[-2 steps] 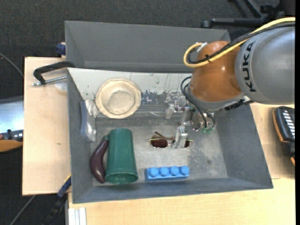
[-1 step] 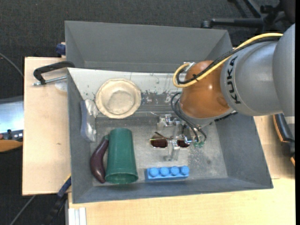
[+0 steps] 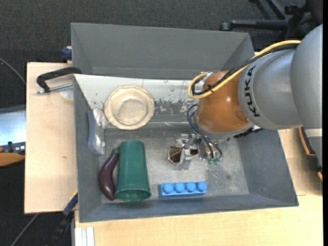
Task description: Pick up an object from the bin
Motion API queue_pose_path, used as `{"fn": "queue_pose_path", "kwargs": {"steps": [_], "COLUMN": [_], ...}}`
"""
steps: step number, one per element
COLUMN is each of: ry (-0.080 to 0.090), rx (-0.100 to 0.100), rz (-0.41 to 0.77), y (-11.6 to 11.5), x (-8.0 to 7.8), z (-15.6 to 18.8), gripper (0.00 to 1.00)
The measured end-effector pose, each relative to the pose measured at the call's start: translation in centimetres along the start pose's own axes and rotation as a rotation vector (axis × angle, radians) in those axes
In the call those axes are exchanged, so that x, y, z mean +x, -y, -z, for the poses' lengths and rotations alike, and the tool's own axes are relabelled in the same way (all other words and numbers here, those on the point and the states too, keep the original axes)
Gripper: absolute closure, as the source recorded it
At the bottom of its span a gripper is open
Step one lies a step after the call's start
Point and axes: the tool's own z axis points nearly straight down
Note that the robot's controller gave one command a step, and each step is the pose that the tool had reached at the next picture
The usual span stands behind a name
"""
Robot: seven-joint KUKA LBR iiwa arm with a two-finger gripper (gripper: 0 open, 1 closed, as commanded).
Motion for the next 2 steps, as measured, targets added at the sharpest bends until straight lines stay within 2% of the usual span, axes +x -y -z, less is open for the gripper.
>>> {"fn": "queue_pose_path", "kwargs": {"steps": [2], "ry": [-0.004], "rx": [0.000], "rz": [-0.018], "y": [0.11], "x": [0.13], "z": [0.62], "gripper": [1.00]}}
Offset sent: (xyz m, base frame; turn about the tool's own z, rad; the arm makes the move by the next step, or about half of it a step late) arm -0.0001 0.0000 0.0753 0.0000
